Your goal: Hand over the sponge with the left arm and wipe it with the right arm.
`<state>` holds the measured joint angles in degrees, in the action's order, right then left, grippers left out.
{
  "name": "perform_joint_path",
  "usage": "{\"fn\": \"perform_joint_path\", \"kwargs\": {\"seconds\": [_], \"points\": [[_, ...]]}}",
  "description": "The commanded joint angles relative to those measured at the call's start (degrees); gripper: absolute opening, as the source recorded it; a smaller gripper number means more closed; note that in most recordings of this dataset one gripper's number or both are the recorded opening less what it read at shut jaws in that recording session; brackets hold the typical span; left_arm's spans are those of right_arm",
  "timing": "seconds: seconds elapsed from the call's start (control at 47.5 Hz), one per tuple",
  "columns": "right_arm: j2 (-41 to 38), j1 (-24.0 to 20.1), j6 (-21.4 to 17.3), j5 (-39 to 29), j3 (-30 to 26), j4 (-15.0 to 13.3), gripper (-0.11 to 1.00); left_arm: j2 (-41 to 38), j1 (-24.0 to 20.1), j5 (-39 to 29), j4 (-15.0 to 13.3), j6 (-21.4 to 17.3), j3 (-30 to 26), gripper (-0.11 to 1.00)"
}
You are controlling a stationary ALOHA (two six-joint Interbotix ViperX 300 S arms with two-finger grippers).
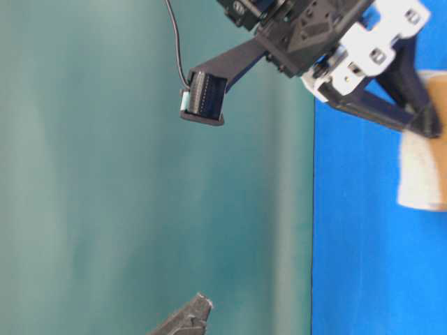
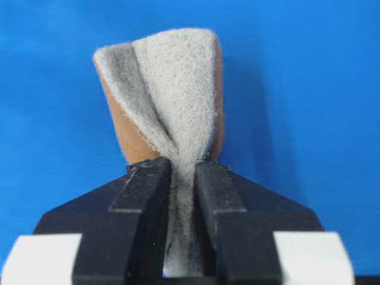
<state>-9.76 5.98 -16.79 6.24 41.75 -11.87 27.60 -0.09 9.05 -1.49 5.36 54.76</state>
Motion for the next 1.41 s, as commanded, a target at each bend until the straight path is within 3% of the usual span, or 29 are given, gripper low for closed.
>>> {"fn": "perform_joint_path", "kwargs": {"seconds": [0.0, 0.694, 0.736, 0.863, 0.947, 1.389], "points": [[1.3, 2.8, 0.2, 0.1, -0.4, -0.9, 0.19, 0.2, 0.0, 0.6, 0.1, 0.0, -0.4, 0.86], [1.3, 0.9, -0.1, 0.6, -0.8, -1.4, 0.19, 0.2, 0.0, 0.6, 0.0, -0.1, -0.3, 0.86], [1.4, 0.6, 0.0, 0.6, -0.9, -1.5, 0.24, 0.2, 0.1, 0.6, 0.1, -0.1, -0.3, 0.86], [1.4, 0.1, 0.2, 0.1, -1.1, -1.6, 0.61, 0.2, 0.0, 0.6, 0.1, -0.1, -0.3, 0.86], [1.4, -0.1, 0.1, -0.4, -1.1, -1.5, 0.73, 0.2, 0.1, 0.6, 0.0, -0.1, -0.3, 0.86], [4.6, -0.4, 0.1, -1.8, -2.0, -1.6, 0.74, 0.2, 0.0, 0.6, 0.1, -0.1, -0.2, 0.86]]}}
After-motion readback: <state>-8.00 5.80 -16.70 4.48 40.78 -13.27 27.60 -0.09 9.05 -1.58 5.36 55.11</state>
